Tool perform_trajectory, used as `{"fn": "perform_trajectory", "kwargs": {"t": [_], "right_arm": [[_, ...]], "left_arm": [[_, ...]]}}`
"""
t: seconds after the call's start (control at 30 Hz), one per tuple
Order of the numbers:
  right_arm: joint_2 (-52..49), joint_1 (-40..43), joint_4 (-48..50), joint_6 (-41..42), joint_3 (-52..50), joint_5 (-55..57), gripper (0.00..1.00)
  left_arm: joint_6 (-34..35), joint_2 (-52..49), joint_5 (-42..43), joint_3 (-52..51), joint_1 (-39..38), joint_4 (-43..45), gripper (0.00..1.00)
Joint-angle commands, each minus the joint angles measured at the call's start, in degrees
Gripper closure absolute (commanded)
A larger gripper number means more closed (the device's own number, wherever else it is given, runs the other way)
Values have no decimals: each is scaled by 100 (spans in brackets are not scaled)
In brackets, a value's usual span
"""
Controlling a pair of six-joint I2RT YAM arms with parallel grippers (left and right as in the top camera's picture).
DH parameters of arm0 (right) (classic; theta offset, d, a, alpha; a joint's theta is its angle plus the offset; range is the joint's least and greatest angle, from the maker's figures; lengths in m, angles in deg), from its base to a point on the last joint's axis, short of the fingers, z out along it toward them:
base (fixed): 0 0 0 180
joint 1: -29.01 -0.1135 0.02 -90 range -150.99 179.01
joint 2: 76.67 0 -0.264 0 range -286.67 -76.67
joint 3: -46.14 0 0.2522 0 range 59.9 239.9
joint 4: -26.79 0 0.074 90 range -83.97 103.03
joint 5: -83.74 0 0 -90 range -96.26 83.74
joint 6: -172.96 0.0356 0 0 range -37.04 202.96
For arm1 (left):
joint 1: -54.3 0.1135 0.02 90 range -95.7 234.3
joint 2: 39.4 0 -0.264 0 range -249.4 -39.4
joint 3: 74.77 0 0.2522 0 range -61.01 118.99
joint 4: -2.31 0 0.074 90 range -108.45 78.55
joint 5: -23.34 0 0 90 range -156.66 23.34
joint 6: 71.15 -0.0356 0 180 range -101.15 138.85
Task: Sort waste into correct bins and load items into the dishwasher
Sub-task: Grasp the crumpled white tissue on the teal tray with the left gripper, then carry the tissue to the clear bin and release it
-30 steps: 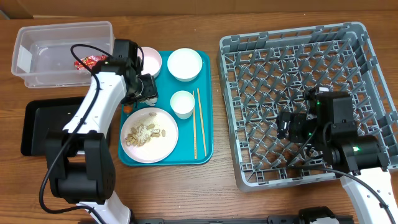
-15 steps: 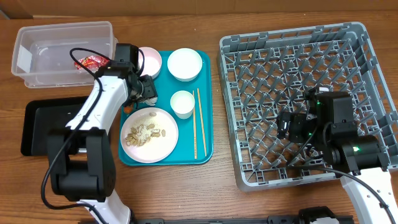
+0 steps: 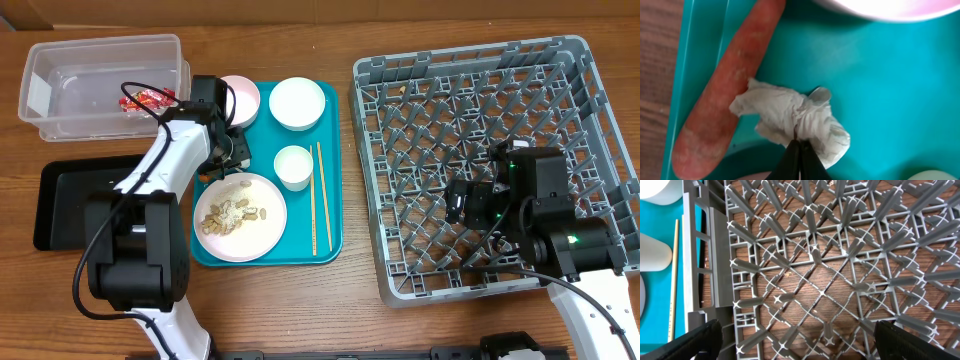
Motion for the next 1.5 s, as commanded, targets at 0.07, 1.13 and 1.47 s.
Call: {"fn": "perform_trajectory", "kwargs": {"t": [0.07,1.13,1.47], "right_arm": [[13,11,7,4,162,-31,0],[13,11,31,4,162,-31,0],[13,11,31,4,162,-31,0]], "left_arm": [[-138,-15,-66,695,-9,-708,96],[197,-24,566,-181,-76,833,50],[190,-26,564,-179,-85,938,96]]}}
